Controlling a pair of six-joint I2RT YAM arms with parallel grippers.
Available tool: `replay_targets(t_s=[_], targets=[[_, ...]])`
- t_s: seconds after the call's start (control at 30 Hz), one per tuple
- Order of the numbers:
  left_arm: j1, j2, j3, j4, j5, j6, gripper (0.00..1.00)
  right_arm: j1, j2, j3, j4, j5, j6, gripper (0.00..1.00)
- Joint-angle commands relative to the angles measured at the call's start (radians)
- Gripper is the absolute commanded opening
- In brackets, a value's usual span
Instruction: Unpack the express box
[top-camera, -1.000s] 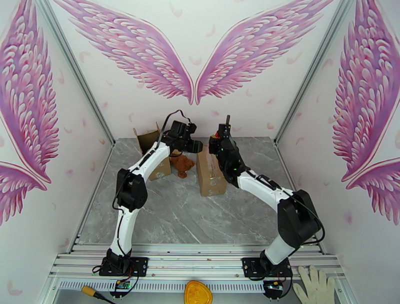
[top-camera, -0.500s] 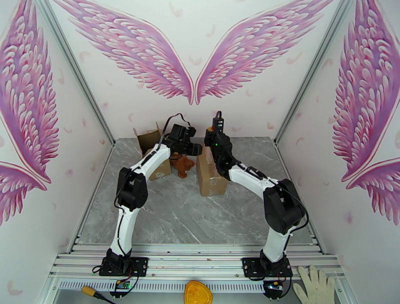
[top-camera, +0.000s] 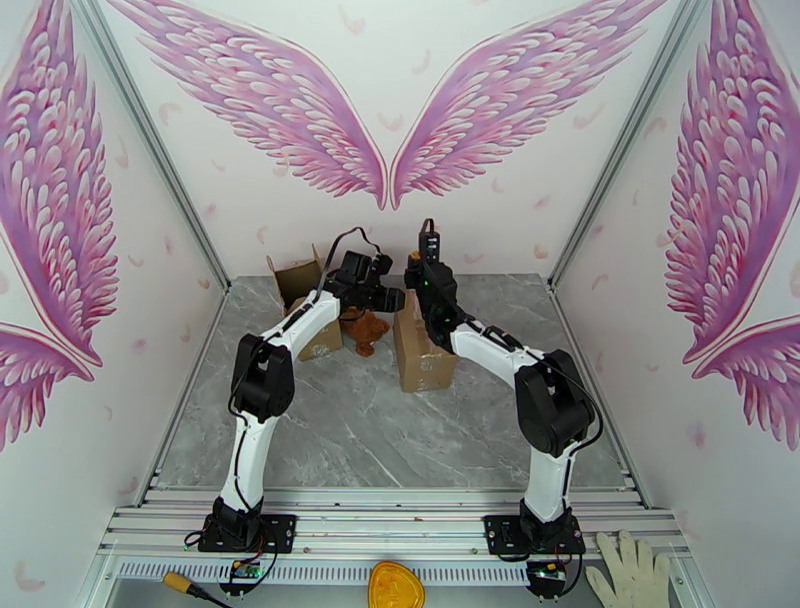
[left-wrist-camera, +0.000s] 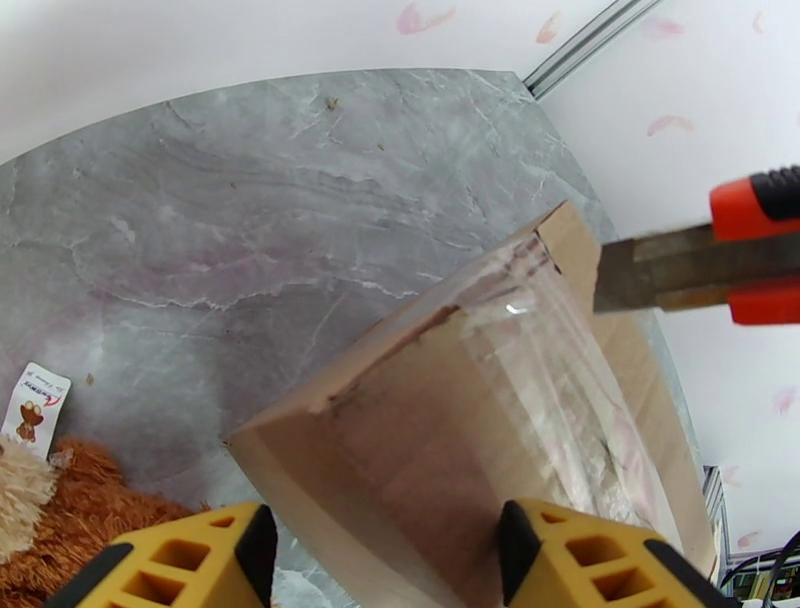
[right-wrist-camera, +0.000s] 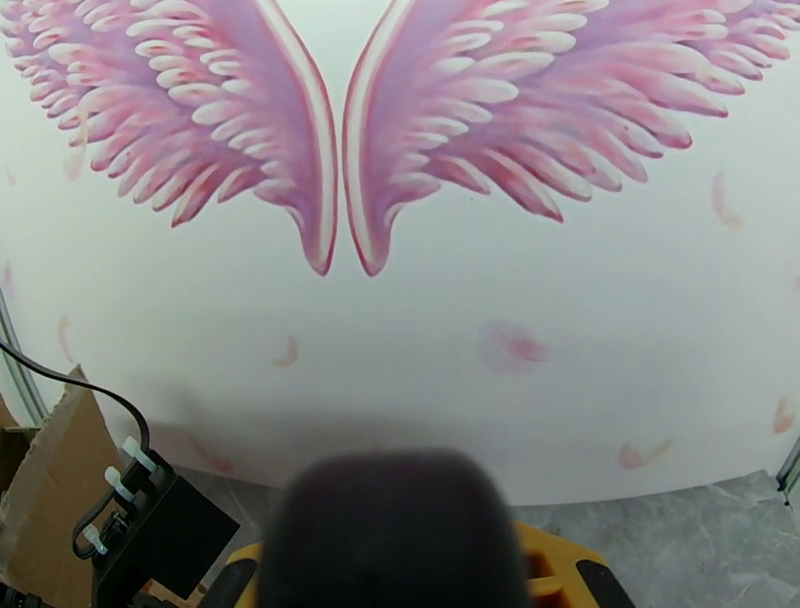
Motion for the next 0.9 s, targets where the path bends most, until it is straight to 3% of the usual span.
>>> replay_targets(t_s=[0.0,0.87], targets=[[-0.003,0.025,-0.052,-0.093,-0.044,0.011,0.63,-0.014,0.025,0.026,-0.003,0.015,0.002,0.00],[-0.002,0.037,-0.065,-0.104,-0.032,0.011,0.60,-0.019,0.028,-0.007,0.079,-0.014,0.062,0.00]])
